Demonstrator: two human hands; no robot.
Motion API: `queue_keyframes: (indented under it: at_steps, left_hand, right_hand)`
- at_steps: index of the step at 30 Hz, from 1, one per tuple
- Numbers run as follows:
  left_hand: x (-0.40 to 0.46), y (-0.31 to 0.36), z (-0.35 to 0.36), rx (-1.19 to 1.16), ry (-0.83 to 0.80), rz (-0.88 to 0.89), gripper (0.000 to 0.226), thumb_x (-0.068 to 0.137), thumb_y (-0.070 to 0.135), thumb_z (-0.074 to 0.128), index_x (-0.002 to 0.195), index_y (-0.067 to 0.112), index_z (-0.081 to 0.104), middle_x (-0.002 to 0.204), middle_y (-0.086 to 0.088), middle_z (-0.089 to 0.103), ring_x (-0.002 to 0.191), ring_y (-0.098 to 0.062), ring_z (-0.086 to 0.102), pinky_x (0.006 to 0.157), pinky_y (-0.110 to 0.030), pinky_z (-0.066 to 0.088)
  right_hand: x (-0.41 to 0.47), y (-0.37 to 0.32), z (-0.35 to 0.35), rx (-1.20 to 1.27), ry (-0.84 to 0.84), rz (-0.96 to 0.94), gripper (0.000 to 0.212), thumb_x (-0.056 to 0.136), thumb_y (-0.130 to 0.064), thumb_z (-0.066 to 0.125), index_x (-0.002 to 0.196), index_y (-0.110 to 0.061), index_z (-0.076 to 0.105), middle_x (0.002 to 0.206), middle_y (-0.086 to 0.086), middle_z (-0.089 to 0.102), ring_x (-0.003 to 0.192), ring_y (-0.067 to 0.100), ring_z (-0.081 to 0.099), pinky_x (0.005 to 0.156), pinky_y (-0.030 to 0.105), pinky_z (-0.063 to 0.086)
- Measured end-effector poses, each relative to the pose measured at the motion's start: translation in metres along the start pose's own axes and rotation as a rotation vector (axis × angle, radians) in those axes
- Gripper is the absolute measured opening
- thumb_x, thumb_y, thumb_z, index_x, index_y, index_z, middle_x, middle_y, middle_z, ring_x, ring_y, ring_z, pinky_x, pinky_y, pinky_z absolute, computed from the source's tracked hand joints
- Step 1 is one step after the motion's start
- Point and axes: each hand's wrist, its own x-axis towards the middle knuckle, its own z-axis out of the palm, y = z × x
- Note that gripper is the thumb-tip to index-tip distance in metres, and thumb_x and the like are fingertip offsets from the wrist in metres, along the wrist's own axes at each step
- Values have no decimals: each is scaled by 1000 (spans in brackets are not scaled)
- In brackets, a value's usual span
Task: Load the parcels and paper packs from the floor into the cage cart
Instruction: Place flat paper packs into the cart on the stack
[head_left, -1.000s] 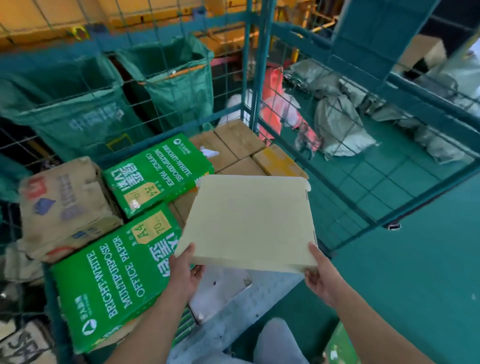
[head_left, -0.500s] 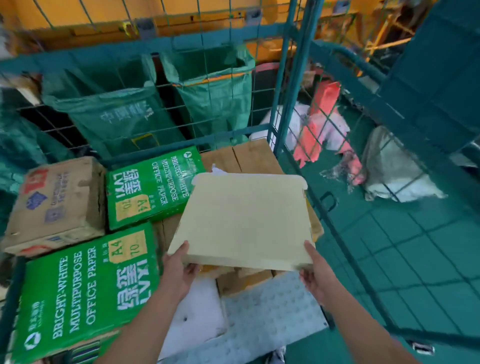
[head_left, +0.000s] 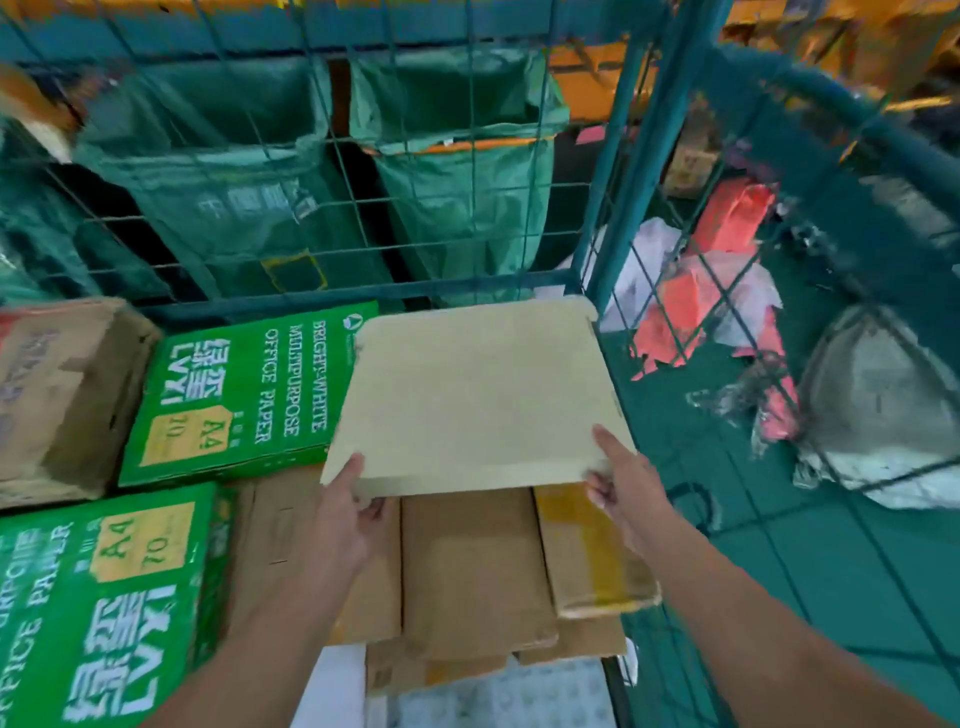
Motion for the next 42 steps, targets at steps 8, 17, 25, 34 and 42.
queue_keyframes:
  at_steps: [8,17,25,34,42]
  left_hand:
    - [71,-22,47,-19,-55,-36,51,96,29,73,140,19,50,120,-8,69,104,-24,67,85,-38,58]
    - [120,-29,66,213,-48,5,61,98,46,66,145,27,34,126,-12,67,89,-29,76,66,-38,64]
    - [141,-47,59,678,45,286,33,108,21,47,135,31,29,87,-13,64,64,-20,62,64,-31,60]
    - [163,-58,64,676,60,339,15,108,20,43,118,31,43,82,-7,62,65,-20,59,91,-47,59]
    - [166,-59,49,815,19,353,14,106,31,49,116,40,44,99,-9,73,79,-20,67,79,-38,55]
  right_hand:
    - [94,-15,7,-110,24,-128,78,88,-51,76,144,-7,43,95,5,59,54,6,59,59,24,53]
    - [137,-14,45,3,52,-128,60,102,-20,61,151,-15,27,82,6,43,66,14,46,91,33,57]
    - [136,32,48,-985,116,-272,81,102,-33,46,160,-37,-11,102,19,65,91,38,64,85,49,54]
    - [149,31,57,-1477,-43,-342,70,110,-26,30,162,-35,-16,117,17,65,78,23,58,73,38,48]
    - [152,25,51,-1466,-99,-268,90,100,-8,36,157,-47,-22,101,13,67,94,40,69,86,52,58]
